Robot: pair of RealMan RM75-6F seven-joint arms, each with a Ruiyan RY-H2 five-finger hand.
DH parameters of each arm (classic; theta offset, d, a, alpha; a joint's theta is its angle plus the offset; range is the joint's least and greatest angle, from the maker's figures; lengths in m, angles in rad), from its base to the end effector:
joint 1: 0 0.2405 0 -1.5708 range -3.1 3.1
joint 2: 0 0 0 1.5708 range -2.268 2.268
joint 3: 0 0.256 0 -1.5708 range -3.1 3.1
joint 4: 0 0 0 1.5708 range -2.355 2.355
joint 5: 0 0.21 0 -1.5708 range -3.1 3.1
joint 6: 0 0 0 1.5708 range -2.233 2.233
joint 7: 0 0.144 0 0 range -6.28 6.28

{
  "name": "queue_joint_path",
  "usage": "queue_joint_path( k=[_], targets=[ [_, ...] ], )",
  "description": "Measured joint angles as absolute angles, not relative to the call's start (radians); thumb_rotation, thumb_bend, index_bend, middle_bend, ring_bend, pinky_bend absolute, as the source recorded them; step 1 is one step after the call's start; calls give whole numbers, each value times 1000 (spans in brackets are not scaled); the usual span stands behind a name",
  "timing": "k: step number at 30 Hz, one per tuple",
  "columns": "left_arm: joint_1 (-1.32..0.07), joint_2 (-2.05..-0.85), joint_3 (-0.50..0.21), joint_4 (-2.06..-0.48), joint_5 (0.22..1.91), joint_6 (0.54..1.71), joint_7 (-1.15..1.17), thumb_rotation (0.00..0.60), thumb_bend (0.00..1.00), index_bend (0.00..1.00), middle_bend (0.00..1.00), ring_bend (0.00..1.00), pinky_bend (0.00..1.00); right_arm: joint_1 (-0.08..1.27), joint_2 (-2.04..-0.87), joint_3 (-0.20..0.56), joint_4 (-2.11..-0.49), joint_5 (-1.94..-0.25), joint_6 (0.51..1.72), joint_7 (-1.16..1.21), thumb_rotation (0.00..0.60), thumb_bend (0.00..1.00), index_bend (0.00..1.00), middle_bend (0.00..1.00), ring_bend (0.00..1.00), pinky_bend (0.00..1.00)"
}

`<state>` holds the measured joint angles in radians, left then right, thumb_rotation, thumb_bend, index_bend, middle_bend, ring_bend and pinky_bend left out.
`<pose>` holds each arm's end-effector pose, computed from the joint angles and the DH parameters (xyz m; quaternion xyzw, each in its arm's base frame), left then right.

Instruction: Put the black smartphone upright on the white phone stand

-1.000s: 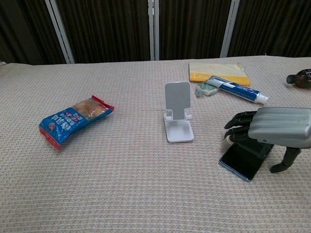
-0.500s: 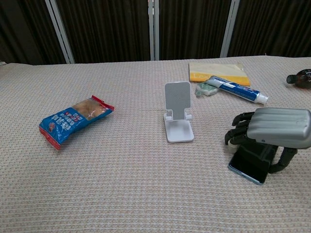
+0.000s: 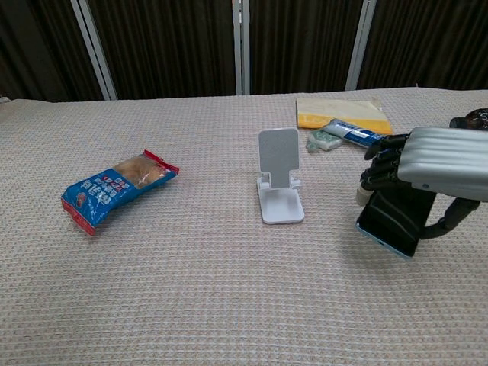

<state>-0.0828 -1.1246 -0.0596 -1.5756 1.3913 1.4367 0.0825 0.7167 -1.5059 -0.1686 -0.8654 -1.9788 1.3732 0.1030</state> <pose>-0.3342 0.1821 0.1625 -0.5863 -0.3906 -0.3260 0.6304 -0.2284 -0.3200 0.0285 0.8820 -0.0217 0.3694 0.2918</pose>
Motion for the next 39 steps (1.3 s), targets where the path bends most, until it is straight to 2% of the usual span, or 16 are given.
queue_joint_path(
  k=[7, 12, 16, 24, 30, 36, 39],
  targets=[
    [-79, -1111, -57, -1585, 1409, 1448, 58, 600, 0, 0, 0, 0, 0, 750, -1428, -101, -1006, -1994, 1401, -166, 600, 167, 510, 510, 415, 234],
    [-80, -1107, -55, -1585, 1411, 1441, 47, 600, 0, 0, 0, 0, 0, 785, -1384, -22, -1125, -1990, 1367, -454, 600, 167, 510, 504, 414, 234],
    [-82, -1107, -56, -1577, 1401, 1431, 43, 600, 0, 0, 0, 0, 0, 816, -1365, 34, -1199, -1981, 1298, -689, 600, 167, 510, 505, 415, 232],
    [-83, -1113, -64, -1552, 1360, 1411, 35, 600, 0, 0, 0, 0, 0, 891, -1378, 126, -1308, -1955, 1073, -1100, 600, 167, 516, 510, 415, 217],
    [-82, -1116, -68, -1539, 1342, 1401, 28, 600, 0, 0, 0, 0, 0, 945, -1449, 149, -1306, -1941, 945, -1225, 600, 167, 516, 507, 415, 200],
    [-84, -1120, -72, -1527, 1329, 1390, 29, 600, 0, 0, 0, 0, 0, 957, -1515, 141, -1211, -1945, 925, -1273, 600, 168, 519, 503, 409, 192],
    [-86, -1124, -73, -1523, 1322, 1384, 34, 600, 0, 0, 0, 0, 0, 962, -1544, 113, -1160, -1963, 922, -1276, 600, 169, 519, 503, 408, 166]
  ],
)
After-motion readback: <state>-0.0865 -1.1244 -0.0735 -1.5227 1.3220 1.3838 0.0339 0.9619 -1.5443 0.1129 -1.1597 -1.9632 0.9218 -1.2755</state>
